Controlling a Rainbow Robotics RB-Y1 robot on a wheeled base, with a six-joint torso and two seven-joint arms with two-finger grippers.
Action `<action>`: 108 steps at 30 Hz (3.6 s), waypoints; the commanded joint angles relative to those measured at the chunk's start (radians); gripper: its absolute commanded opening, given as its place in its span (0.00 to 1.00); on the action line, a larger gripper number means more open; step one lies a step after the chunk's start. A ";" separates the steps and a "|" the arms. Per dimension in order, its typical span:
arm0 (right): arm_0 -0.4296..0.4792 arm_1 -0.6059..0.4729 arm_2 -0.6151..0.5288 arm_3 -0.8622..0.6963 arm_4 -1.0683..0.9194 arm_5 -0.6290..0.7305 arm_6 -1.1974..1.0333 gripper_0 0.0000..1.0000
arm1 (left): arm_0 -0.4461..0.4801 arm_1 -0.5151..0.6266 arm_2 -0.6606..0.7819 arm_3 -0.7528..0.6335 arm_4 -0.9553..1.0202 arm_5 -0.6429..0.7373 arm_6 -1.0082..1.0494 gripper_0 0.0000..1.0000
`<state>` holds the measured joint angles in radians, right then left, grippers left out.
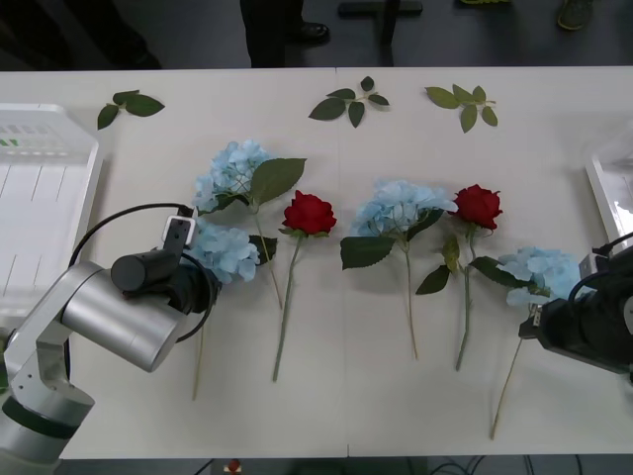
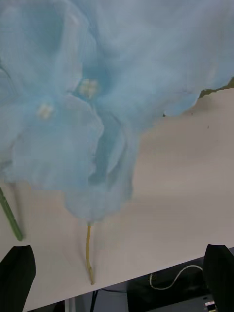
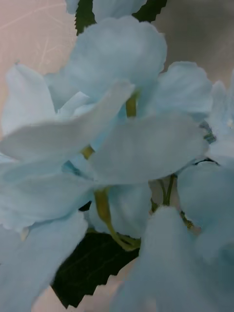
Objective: Place the red flowers into the right box and the blue flowers into the left box. If a person shows an open palm, hand one flower to the person first, then continue sorting.
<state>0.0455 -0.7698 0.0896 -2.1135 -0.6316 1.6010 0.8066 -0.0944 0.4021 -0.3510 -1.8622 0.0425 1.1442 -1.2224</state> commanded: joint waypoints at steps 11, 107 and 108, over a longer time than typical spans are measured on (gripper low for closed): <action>0.011 0.040 0.062 0.104 0.078 -0.145 -0.009 1.00 | -0.080 -0.037 -0.003 0.147 -0.012 -0.118 -0.042 0.10; -0.190 0.109 -0.396 -0.059 -0.421 -0.092 0.784 0.00 | -0.364 0.346 0.665 0.038 0.909 0.391 -0.528 1.00; -0.208 0.116 -0.400 -0.046 -0.444 -0.092 0.793 0.00 | -0.364 0.339 0.659 0.028 0.927 0.390 -0.528 1.00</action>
<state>-0.0819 -0.6838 -0.3088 -2.1837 -1.0134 1.5213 1.5273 -0.4340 0.7692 0.3249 -1.7819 0.9280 1.5334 -1.7619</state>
